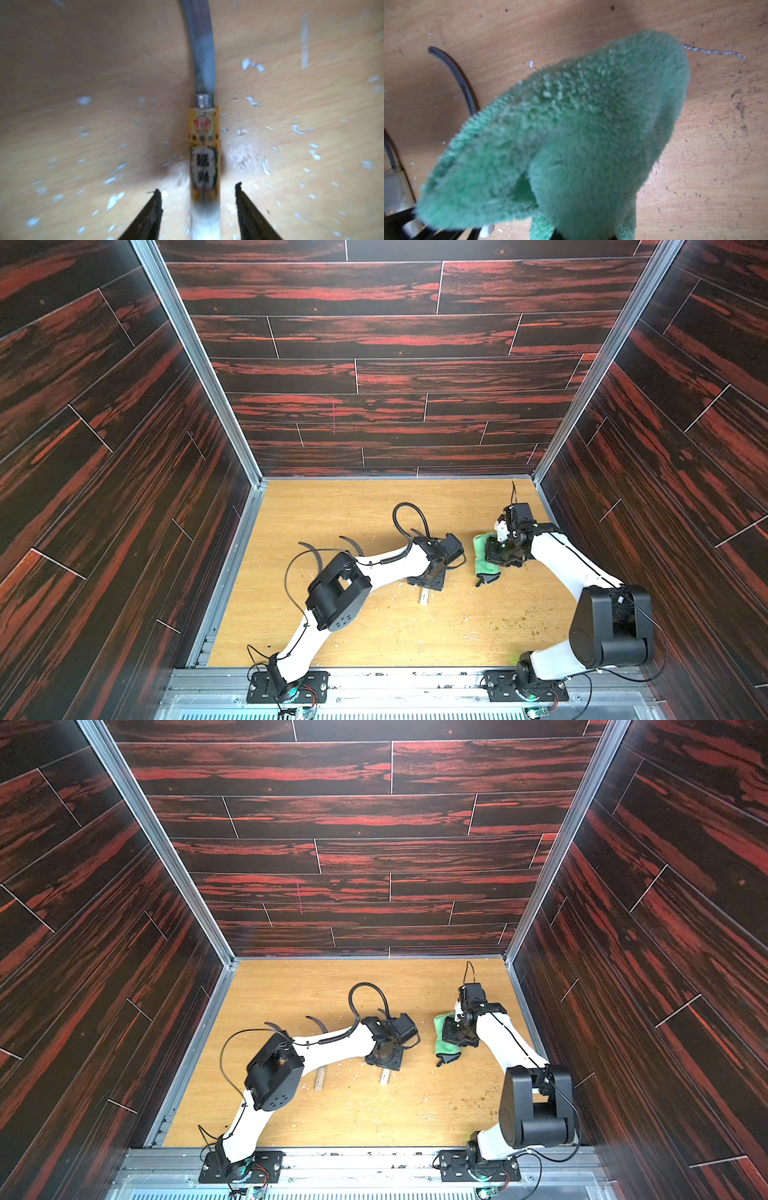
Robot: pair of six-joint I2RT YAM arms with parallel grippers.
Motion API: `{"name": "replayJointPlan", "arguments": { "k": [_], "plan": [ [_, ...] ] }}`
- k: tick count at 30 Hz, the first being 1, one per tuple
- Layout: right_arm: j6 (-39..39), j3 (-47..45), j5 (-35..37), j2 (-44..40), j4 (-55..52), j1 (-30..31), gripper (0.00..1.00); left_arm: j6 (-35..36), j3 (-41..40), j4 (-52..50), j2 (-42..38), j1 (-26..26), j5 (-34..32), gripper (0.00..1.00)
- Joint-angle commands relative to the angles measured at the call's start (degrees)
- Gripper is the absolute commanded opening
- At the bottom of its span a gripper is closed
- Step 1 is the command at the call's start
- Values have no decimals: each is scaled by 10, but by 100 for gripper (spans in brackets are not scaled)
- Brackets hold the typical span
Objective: Wipe small sickles with rags
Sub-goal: Place the small sickle at the center of the board, then adjust the small sickle at the center of the board.
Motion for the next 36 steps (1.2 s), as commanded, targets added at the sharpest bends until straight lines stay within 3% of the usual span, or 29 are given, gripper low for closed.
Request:
{"name": "replayJointPlan", "arguments": {
  "k": [1,7,15,22,27,36],
  "plan": [
    [6,-8,-9,-23,-1,3,0,0,-12,-23,-81,1,-41,61],
    [0,-1,-8,-9,-12,4,0,-7,-91,-27,-183,1,-81,64],
    [3,20,-1,56,-23,7,1,-70,-272,-24,-360,3,-135,66],
    [11,44,8,109,-19,7,13,-121,-405,-1,-488,4,-172,68],
    [11,60,4,144,-21,9,13,-132,-448,-6,-512,4,-176,69],
    [5,67,11,178,-26,19,13,-150,-492,6,-470,7,-172,66]
  ]
}}
